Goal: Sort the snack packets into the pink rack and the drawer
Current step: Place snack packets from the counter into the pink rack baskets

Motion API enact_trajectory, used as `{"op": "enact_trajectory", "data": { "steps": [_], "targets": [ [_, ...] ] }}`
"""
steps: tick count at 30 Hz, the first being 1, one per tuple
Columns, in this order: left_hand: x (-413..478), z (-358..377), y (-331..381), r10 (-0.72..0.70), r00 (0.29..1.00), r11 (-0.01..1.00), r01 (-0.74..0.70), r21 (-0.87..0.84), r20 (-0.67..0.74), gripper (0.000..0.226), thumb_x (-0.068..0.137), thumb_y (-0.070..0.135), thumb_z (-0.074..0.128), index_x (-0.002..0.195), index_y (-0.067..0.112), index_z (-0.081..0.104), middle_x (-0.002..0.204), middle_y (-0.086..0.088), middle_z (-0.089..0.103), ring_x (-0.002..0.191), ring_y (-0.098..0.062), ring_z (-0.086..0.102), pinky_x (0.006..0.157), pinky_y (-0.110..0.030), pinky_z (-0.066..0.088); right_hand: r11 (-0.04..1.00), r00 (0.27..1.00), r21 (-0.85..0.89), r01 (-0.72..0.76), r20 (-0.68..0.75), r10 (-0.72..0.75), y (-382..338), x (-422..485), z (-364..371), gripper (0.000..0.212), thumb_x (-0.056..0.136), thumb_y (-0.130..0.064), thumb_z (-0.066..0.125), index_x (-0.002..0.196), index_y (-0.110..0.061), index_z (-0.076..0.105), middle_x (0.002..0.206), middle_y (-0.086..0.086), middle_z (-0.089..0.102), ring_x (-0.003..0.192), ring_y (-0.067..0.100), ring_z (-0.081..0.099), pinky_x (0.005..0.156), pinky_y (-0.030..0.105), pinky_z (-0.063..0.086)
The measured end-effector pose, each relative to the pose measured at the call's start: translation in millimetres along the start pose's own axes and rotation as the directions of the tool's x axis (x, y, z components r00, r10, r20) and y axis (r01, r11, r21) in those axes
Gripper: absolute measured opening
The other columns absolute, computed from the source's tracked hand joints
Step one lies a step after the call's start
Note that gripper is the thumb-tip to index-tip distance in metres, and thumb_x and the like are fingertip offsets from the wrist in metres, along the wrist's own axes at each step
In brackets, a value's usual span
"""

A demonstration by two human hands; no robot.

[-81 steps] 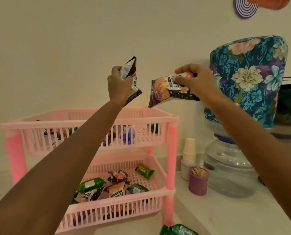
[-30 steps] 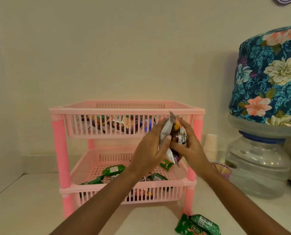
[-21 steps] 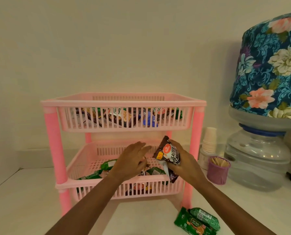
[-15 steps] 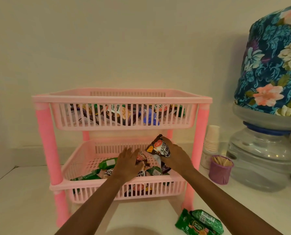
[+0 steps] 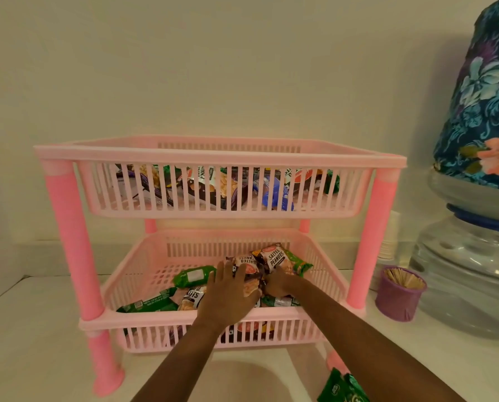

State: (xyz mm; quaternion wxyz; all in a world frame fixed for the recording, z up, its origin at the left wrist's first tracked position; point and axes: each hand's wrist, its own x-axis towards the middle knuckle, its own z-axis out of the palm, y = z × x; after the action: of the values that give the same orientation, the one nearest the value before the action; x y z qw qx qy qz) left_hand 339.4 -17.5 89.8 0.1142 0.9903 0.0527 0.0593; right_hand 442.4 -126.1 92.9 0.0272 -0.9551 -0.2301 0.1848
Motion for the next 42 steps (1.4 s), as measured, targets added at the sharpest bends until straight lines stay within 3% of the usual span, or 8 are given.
{"op": "enact_trajectory", "data": {
  "steps": [4, 10, 13, 17, 25, 33, 38, 42],
  "targets": [
    [-1, -1, 1, -0.005, 1.000, 1.000, 0.005, -0.017, 0.004, 0.066, 0.094, 0.051, 0.035, 0.148, 0.021, 0.011, 0.159, -0.013, 0.003, 0.146, -0.033, -0.005, 0.119, -0.045, 0.002, 0.966, 0.994, 0.233, 0.109, -0.023, -0.107, 5, 4, -2, 0.037, 0.094, -0.009, 0.042, 0.130, -0.005, 0.048, 0.142, 0.018, 0.041, 0.130, 0.033, 0.037, 0.113, 0.041, 0.028],
    [-3, -2, 4, -0.023, 0.997, 1.000, 0.023, -0.008, -0.077, 0.062, 0.092, 0.044, 0.040, 0.143, 0.015, 0.022, 0.152, -0.013, 0.025, 0.143, -0.031, 0.014, 0.119, -0.045, 0.016, 0.882, 0.978, 0.428, 0.197, -0.029, -0.204, -20, -1, -4, 0.054, 0.091, 0.005, 0.039, 0.143, -0.002, 0.024, 0.129, 0.018, 0.049, 0.112, 0.028, 0.043, 0.098, 0.034, 0.038],
    [-3, -2, 3, -0.089, 0.994, 0.994, 0.085, -0.063, -0.064, 0.063, 0.090, 0.040, 0.044, 0.142, 0.009, 0.025, 0.146, -0.015, 0.033, 0.139, -0.032, 0.022, 0.116, -0.044, 0.022, 0.895, 0.968, 0.375, 0.243, -0.041, -0.246, -40, -3, -6, 0.050, 0.097, -0.004, 0.036, 0.144, -0.001, 0.019, 0.150, 0.021, 0.027, 0.138, 0.035, 0.027, 0.115, 0.037, 0.022],
    [0, -5, 2, -0.194, 0.975, 0.962, 0.211, -0.174, 0.113, 0.061, 0.086, 0.039, 0.050, 0.137, 0.009, 0.035, 0.138, -0.017, 0.045, 0.129, -0.034, 0.040, 0.107, -0.043, 0.036, 0.934, 0.977, 0.291, 0.209, -0.015, -0.214, -54, 0, -4, 0.062, 0.096, -0.006, 0.040, 0.147, -0.007, 0.005, 0.150, 0.021, 0.029, 0.132, 0.036, 0.037, 0.096, 0.032, 0.036],
    [5, -10, 0, -0.103, 0.946, 0.962, 0.174, -0.213, 0.308, 0.057, 0.088, 0.049, 0.047, 0.136, 0.019, 0.041, 0.137, -0.013, 0.051, 0.121, -0.031, 0.050, 0.099, -0.037, 0.041, 0.986, 0.948, 0.151, 0.066, -0.319, -0.014, -15, -34, 3, 0.042, 0.089, -0.014, 0.048, 0.131, -0.012, 0.043, 0.133, 0.015, 0.052, 0.121, 0.031, 0.051, 0.100, 0.043, 0.045],
    [-46, 1, 23, -0.020, 0.928, 0.997, 0.045, 0.057, -0.372, 0.049, 0.098, 0.035, 0.025, 0.087, 0.014, 0.069, 0.086, -0.005, 0.071, 0.081, -0.021, 0.065, 0.073, -0.028, 0.047, 0.978, 0.812, 0.130, 0.162, -0.581, -0.057, 19, -108, 22, 0.032, 0.098, -0.020, 0.034, 0.117, -0.008, 0.056, 0.119, 0.013, 0.060, 0.110, 0.028, 0.056, 0.094, 0.039, 0.044],
    [-77, 25, 38, -0.017, 0.881, 1.000, 0.023, 0.008, -0.472, 0.040, 0.094, 0.029, 0.047, 0.130, 0.012, 0.054, 0.137, -0.020, 0.051, 0.133, -0.037, 0.040, 0.112, -0.052, 0.025, 0.991, 0.787, 0.048, 0.126, -0.613, -0.070, 33, -141, 54, 0.039, 0.100, -0.027, 0.029, 0.135, -0.017, 0.042, 0.146, 0.005, 0.040, 0.137, 0.017, 0.031, 0.116, 0.039, 0.015],
    [-101, 46, 54, -0.038, 0.919, 0.999, 0.034, -0.018, -0.394, 0.062, 0.091, 0.037, 0.049, 0.146, 0.016, 0.027, 0.154, -0.020, 0.021, 0.143, -0.039, 0.016, 0.115, -0.056, 0.012, 0.985, 0.761, 0.085, 0.151, -0.646, -0.061, 44, -166, 72, 0.043, 0.099, -0.027, 0.032, 0.141, -0.022, 0.031, 0.153, 0.003, 0.027, 0.142, 0.016, 0.021, 0.117, 0.036, 0.018]
  ]
}}
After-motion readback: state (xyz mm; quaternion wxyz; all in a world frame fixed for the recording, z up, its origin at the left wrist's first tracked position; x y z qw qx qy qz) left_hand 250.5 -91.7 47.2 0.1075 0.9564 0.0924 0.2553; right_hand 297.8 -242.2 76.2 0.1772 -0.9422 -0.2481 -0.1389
